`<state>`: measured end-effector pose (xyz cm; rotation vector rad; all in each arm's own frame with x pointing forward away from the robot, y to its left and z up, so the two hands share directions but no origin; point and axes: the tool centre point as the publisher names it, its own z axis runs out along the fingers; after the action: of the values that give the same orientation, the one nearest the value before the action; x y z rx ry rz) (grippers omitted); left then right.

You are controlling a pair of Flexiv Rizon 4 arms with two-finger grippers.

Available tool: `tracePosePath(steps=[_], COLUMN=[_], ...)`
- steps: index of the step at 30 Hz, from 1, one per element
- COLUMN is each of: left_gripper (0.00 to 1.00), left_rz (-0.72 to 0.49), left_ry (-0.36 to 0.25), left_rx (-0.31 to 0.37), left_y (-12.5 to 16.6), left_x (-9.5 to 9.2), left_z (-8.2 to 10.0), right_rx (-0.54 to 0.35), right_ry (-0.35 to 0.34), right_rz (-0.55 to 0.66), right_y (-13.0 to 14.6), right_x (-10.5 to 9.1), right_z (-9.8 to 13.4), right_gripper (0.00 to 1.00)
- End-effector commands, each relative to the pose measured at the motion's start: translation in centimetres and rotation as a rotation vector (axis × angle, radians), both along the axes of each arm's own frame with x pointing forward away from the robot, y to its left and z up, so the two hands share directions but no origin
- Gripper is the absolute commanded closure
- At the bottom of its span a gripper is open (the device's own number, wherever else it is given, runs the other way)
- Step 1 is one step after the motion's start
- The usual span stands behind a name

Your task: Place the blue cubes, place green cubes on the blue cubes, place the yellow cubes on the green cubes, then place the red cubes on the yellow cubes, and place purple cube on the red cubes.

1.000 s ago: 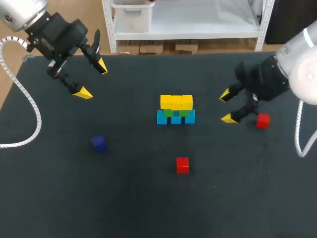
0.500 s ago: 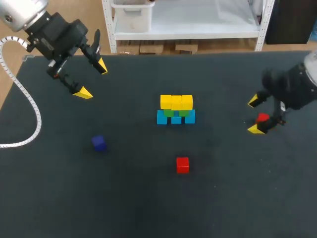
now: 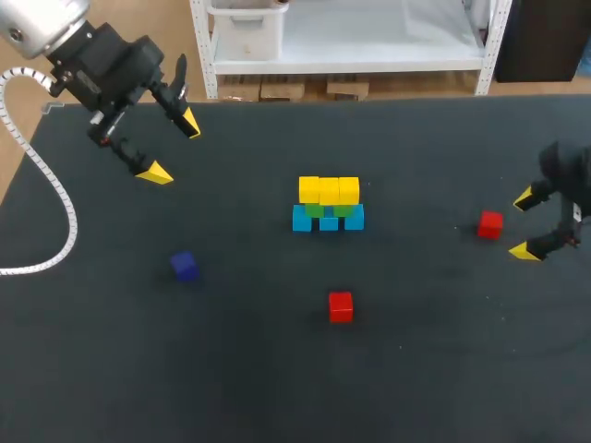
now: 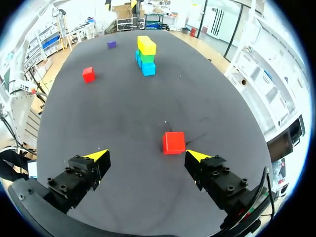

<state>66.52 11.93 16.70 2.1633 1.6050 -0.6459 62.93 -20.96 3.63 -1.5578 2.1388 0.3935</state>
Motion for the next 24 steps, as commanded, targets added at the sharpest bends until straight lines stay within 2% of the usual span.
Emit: tracePosePath(steps=[1, 9, 16, 24], left_gripper=[0.0, 0.0, 0.0, 0.0], left_rz=[-0.003, -0.003, -0.003, -0.003], left_ry=[-0.001, -0.001, -0.001, -0.001], left_rx=[-0.002, -0.002, -0.002, -0.002], left_y=[0.1, 0.1, 0.1, 0.1], left_x=[0.1, 0.1, 0.1, 0.1], left_z=[0.0, 0.0, 0.0, 0.0], right_rx=[0.007, 0.024, 0.04, 0.035], right_ry=[0.013, 0.008, 0.019, 0.032], right_rz=[0.013, 0.003, 0.005, -0.002], right_y=[-0.5, -0.5, 0.8, 1.0], right_x=[1.8, 4.2, 5.1, 5.5], right_z=[-1.3, -2.9, -4.3, -4.8], right_gripper=[0.0, 0.0, 0.0, 0.0])
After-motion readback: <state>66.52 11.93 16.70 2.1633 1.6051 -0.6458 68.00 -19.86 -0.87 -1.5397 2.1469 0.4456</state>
